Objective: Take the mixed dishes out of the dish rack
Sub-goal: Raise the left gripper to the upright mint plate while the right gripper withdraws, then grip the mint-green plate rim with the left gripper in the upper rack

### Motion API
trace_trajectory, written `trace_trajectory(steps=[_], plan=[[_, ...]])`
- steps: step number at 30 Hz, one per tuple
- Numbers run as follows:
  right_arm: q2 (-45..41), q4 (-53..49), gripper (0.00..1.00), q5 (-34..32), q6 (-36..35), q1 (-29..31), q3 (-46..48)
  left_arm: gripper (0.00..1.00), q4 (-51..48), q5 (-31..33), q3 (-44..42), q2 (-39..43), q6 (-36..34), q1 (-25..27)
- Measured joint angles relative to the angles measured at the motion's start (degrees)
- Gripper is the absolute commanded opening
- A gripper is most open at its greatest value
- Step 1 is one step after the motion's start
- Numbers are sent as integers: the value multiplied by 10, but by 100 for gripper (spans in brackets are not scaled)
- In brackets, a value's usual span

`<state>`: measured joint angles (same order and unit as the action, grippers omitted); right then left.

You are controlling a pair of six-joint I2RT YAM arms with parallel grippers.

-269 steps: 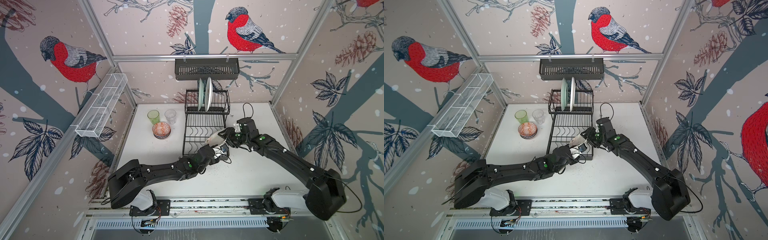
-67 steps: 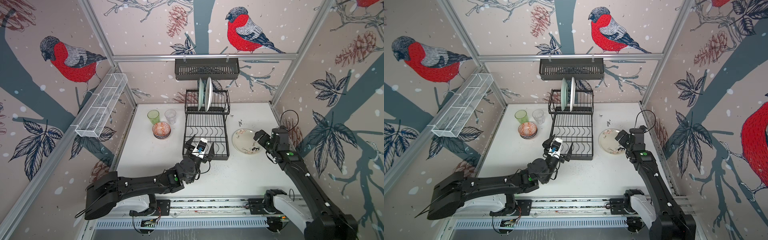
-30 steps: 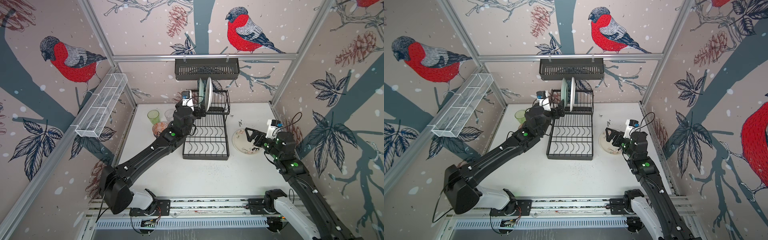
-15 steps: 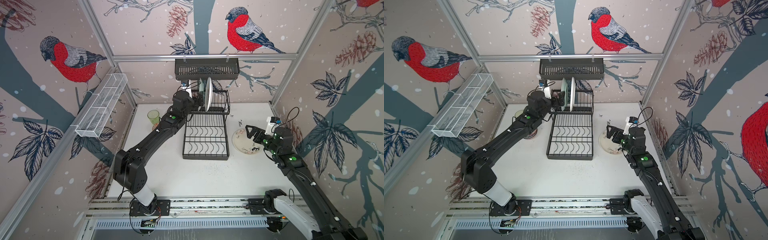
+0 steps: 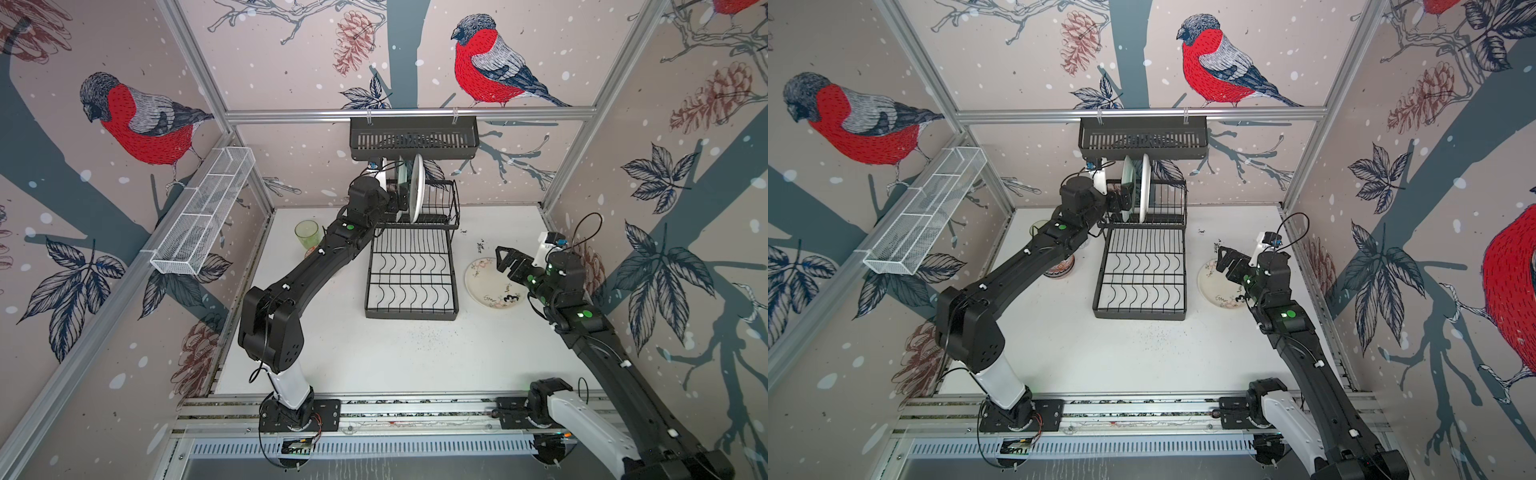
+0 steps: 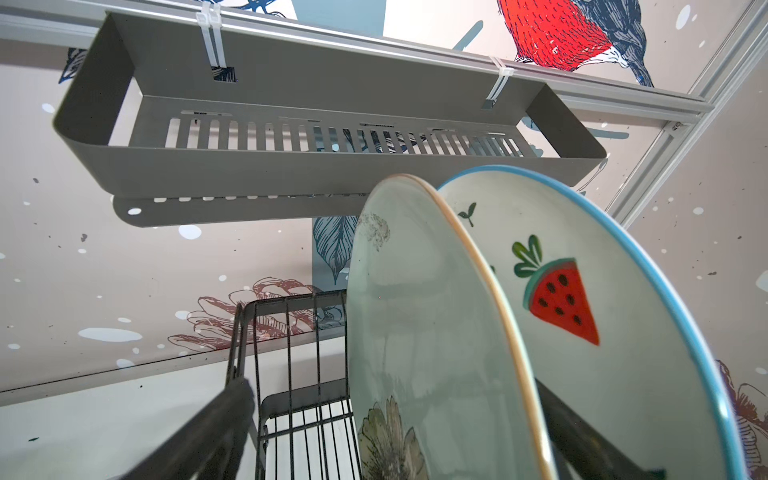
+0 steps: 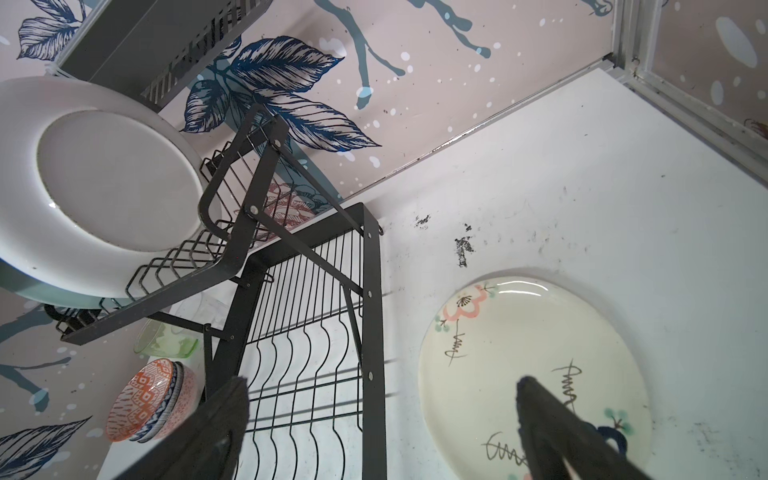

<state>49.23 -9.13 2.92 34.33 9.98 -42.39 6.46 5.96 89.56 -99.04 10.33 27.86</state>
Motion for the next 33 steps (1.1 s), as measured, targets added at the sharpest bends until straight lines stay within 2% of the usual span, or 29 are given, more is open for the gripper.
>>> trace_trajectory(steps=[6, 16, 20, 33], plan=[[2, -9, 100, -5, -1, 0, -10, 92, 3, -28, -1, -5, 5, -1], [12, -11, 100, -5, 0, 0, -20, 79, -2, -31, 1, -18, 8, 0], [23, -14, 100, -5, 0, -1, -23, 77, -3, -23, 2, -18, 2, 6], [30, -14, 100, -1, 16, -1, -32, 53, -13, 3, 5, -16, -3, 19]])
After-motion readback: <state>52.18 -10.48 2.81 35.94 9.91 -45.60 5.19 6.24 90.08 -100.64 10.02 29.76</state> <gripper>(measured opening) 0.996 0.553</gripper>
